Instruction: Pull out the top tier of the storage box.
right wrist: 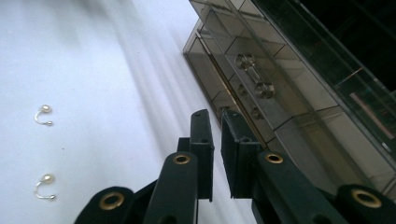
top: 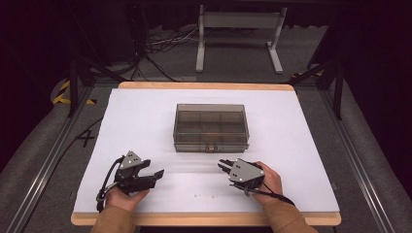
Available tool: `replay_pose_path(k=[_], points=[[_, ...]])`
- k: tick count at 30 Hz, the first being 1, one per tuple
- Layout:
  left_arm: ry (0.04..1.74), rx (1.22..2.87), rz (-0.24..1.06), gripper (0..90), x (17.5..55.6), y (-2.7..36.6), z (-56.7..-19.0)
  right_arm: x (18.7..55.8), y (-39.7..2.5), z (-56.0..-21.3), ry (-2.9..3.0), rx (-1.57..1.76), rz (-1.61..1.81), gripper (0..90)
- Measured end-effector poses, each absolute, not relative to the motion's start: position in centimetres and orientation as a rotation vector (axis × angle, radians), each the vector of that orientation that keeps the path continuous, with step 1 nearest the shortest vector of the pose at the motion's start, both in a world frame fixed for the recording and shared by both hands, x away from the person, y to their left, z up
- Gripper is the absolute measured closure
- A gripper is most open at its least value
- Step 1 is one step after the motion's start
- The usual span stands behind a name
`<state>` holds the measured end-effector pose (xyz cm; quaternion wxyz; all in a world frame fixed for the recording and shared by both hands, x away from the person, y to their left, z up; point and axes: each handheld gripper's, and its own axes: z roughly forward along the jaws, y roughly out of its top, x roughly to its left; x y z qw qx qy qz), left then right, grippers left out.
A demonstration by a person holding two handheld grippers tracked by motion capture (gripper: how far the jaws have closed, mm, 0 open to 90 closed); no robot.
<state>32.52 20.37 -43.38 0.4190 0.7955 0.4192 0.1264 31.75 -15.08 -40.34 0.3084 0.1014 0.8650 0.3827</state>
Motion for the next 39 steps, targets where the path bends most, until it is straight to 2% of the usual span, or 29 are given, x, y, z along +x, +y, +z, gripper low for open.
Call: replay_pose_path(k=[28,31,39], points=[[1.053,1.991,0.316,34.6,32.5,20.4,-43.4,34.4,-15.5,-38.2,2.714,0.397,1.045,75.0],[1.053,1.990,0.316,34.6,32.5,20.4,-43.4,34.6,-15.4,-37.7,2.721,0.389,1.036,72.2],[1.052,1.991,0.317,34.5,32.5,20.4,-43.4,35.1,-15.5,-36.2,2.724,0.388,1.027,71.7]])
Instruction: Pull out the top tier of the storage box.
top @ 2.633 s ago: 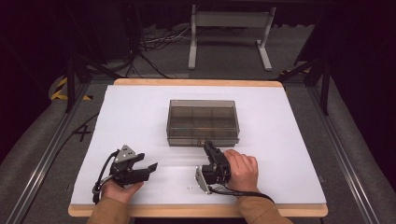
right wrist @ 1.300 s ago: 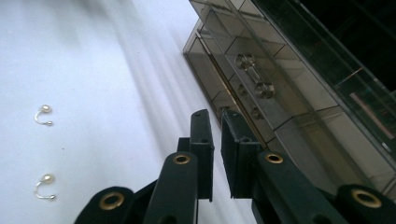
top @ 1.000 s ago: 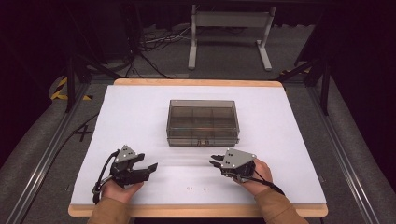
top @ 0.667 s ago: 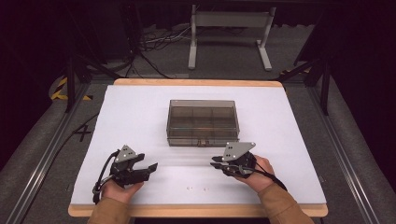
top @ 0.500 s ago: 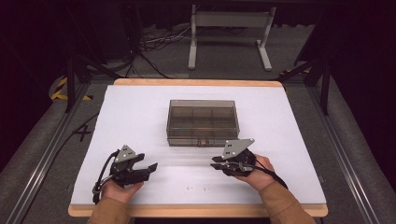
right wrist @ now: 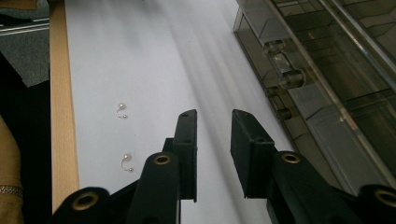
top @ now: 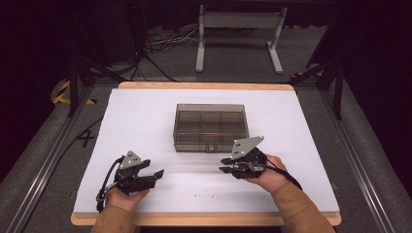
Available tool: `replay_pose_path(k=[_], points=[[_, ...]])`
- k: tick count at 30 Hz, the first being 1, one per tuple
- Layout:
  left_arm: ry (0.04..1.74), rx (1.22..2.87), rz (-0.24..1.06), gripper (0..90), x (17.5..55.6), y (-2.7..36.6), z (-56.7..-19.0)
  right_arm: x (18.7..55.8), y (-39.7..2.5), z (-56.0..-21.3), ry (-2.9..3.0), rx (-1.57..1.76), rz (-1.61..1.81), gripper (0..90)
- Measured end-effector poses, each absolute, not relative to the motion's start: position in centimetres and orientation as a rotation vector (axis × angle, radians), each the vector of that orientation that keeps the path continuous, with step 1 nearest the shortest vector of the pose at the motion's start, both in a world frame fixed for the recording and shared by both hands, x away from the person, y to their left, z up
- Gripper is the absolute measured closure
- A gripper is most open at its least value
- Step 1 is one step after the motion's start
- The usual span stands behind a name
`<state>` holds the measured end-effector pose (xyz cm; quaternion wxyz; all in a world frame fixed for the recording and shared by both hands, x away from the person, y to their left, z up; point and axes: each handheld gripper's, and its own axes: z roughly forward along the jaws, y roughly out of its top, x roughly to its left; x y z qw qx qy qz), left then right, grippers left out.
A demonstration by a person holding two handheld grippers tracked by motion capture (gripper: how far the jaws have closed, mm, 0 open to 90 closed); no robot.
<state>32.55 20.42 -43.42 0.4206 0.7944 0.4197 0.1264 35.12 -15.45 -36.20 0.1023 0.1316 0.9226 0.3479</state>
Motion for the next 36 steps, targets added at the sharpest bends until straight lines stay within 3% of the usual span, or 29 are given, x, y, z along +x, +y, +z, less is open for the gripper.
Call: replay_pose_path(k=[36], points=[[1.045,1.996,0.313,34.4,32.5,20.4,-43.4,39.1,-16.0,-32.9,2.698,0.477,1.024,71.2]])
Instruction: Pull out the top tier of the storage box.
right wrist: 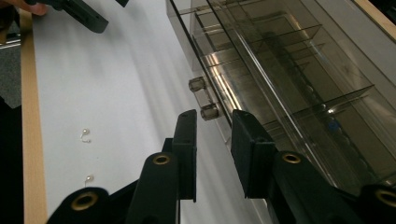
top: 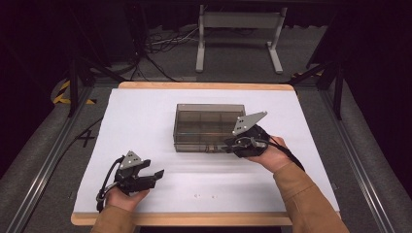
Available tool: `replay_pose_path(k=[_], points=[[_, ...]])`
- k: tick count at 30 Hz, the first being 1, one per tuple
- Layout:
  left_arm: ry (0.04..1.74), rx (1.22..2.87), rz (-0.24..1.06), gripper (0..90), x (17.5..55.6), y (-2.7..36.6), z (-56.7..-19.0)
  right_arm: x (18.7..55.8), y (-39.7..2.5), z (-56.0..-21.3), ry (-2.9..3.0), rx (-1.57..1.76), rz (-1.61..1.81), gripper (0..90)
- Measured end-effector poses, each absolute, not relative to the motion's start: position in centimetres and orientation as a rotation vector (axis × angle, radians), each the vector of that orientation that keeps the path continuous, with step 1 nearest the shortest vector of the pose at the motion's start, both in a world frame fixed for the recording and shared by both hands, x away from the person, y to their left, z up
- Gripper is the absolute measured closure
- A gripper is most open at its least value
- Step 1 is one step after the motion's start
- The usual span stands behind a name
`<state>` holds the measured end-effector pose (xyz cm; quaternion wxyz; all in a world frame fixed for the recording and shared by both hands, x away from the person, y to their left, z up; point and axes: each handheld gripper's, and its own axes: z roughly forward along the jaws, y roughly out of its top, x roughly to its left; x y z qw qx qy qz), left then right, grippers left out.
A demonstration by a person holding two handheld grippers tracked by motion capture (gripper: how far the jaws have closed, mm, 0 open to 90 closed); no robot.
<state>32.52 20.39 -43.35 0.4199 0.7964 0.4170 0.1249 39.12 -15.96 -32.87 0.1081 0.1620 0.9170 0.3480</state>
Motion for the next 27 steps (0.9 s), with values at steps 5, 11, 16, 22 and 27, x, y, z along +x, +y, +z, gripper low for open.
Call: replay_pose_path(k=[5,11,16,22,27], points=[[1.045,1.996,0.313,34.4,32.5,20.4,-43.3,39.7,-16.1,-32.9,2.695,0.483,1.016,70.7],[1.049,1.994,0.303,34.4,32.6,20.4,-43.5,40.4,-16.3,-33.3,2.708,0.511,0.996,69.0],[1.046,1.992,0.301,34.4,32.6,20.4,-43.4,40.8,-16.2,-33.5,2.737,0.510,0.965,69.3],[1.049,1.994,0.301,34.3,32.6,20.4,-43.5,41.4,-16.0,-34.2,2.780,0.512,0.898,69.4],[1.049,1.993,0.298,34.3,32.6,20.4,-43.5,41.6,-15.8,-34.5,2.808,0.509,0.848,69.6]])
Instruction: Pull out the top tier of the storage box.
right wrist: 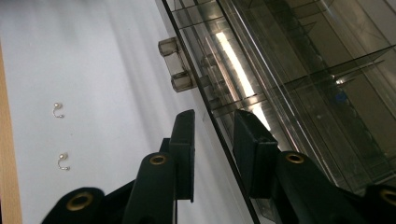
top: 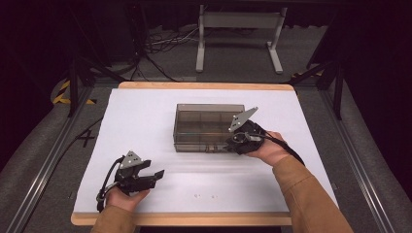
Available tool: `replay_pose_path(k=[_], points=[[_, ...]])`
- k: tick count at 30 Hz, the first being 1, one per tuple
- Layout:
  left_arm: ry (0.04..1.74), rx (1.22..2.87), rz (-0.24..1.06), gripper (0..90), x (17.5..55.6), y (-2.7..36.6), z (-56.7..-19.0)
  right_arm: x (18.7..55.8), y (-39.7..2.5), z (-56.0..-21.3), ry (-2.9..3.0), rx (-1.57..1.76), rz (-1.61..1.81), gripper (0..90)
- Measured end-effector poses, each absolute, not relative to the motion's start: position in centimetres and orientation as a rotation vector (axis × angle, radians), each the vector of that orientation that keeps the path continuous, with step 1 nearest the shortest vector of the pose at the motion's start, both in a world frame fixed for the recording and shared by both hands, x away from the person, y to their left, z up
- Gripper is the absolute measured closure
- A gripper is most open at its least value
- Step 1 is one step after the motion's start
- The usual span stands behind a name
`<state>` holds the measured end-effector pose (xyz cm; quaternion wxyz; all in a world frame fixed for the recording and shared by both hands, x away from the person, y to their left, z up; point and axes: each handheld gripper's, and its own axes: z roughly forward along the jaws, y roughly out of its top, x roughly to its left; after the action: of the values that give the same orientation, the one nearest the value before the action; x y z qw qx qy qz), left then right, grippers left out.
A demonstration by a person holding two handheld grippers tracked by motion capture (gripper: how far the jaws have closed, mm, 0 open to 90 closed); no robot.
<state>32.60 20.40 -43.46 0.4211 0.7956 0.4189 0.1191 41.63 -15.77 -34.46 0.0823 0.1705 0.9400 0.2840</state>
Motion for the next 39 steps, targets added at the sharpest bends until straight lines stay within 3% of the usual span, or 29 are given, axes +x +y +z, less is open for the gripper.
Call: replay_pose_path(k=[39], points=[[1.047,1.995,0.297,34.2,32.61,20.41,-43.45,41.87,-15.50,-34.36,2.865,0.464,0.712,77.2]])
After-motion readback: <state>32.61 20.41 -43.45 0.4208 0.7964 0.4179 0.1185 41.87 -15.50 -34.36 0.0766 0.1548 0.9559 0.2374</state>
